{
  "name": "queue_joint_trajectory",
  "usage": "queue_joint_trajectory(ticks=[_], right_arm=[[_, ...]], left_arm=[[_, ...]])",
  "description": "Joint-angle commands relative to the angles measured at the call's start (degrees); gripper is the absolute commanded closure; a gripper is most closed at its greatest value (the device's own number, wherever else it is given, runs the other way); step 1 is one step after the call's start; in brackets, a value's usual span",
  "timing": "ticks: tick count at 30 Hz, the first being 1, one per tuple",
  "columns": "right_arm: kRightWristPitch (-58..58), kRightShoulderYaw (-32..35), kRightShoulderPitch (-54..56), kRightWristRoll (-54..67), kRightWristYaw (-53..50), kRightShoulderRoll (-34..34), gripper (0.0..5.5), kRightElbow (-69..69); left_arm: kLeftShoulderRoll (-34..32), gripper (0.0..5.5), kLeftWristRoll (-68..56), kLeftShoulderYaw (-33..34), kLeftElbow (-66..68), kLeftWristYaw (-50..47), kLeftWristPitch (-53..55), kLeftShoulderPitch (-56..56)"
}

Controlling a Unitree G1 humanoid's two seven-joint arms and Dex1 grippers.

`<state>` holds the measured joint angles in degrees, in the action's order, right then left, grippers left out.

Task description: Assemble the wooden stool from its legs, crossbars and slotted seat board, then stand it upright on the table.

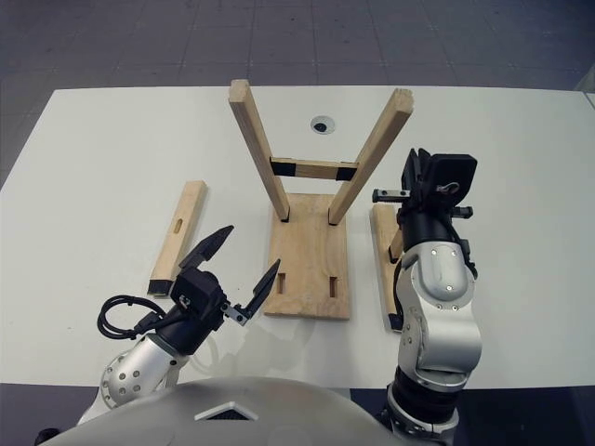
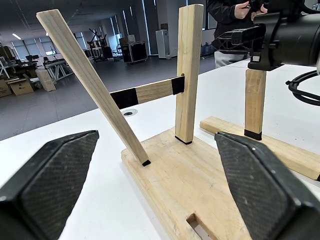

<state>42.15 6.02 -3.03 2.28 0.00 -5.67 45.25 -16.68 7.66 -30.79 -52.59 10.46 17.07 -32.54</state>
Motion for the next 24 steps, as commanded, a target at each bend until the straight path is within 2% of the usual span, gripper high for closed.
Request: queue_joint_trajectory(ticks=[1,8,17,24], right_arm=[[2.70,0.27,3.78,-0.32,-0.91,-0.46,5.10,3.04],[4.96,2.35,12.51,-0.90,-2.44,-1.98,5.10,6.24],[-5.30,-1.28,-9.46,-2.24,-2.15,1.59,5.10,-13.10],[-9.55,1.01,-9.11,0.47,-1.44,2.54,5.10,-10.39]], left_arm=[[0.14,1.21,0.65,-1.36,0.07,-0.25,-0.26,-0.09],[0.04,1.21,0.51,-1.27,0.08,-0.10,-0.22,0.05],[-0.16,1.21,0.24,-1.41,-0.43,0.20,0.37,0.39],[0.00,1.21,0.11,-1.22,0.38,0.01,-0.25,0.47]])
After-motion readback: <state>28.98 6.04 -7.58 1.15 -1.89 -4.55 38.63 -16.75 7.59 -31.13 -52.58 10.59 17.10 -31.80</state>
